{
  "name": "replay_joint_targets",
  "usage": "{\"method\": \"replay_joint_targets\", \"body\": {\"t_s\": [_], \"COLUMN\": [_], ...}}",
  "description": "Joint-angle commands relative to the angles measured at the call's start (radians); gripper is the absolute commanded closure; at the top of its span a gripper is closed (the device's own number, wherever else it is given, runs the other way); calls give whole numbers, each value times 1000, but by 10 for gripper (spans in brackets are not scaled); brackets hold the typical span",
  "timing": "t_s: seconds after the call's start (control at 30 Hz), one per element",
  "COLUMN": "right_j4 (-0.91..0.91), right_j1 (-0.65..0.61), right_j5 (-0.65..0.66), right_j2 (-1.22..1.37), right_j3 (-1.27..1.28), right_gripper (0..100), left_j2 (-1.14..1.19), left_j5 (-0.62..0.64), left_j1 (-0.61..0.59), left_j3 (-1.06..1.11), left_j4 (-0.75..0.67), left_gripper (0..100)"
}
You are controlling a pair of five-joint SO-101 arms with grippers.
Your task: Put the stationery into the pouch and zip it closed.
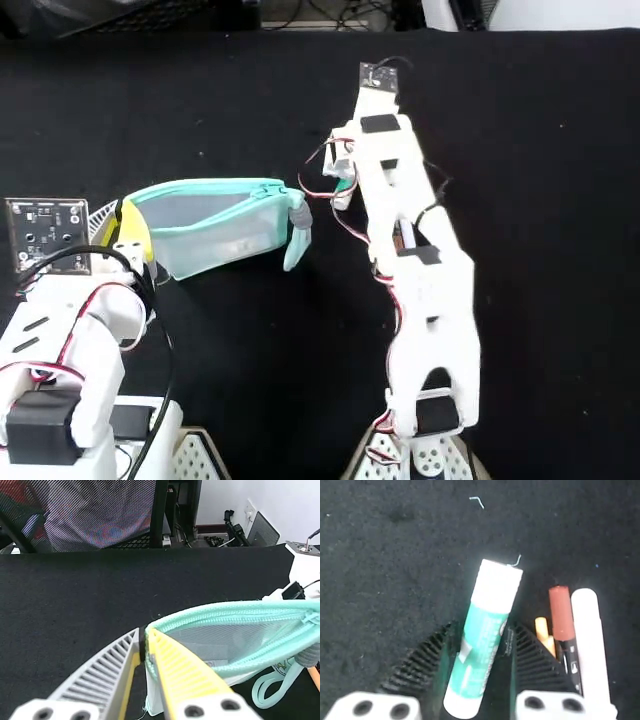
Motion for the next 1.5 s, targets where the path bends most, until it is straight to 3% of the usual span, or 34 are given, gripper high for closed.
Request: {"method": "replay_joint_targets", "body": {"t_s": [0.0,0.27,0.47,0.67,1.07,1.33,1.47], "right_j4": [95,325,462,615,614,606,520], "right_j1": [-15,-11,14,32,86,-5,-48], "right_j5": [0,149,269,439,559,583,586], "right_j2": [85,294,430,496,242,-196,-420], "right_j3": [-174,-547,-791,-952,-639,-140,193], "right_gripper": [860,862,987,972,973,973,973], "left_j2": [20,20,20,20,20,21,20], "left_j5": [3,3,3,3,3,3,3], "left_j1": [7,5,2,4,4,5,2], "left_j3": [160,160,160,160,159,159,157], "left_j4": [14,14,14,14,14,14,14], "left_gripper": [967,967,967,967,967,967,967]}}
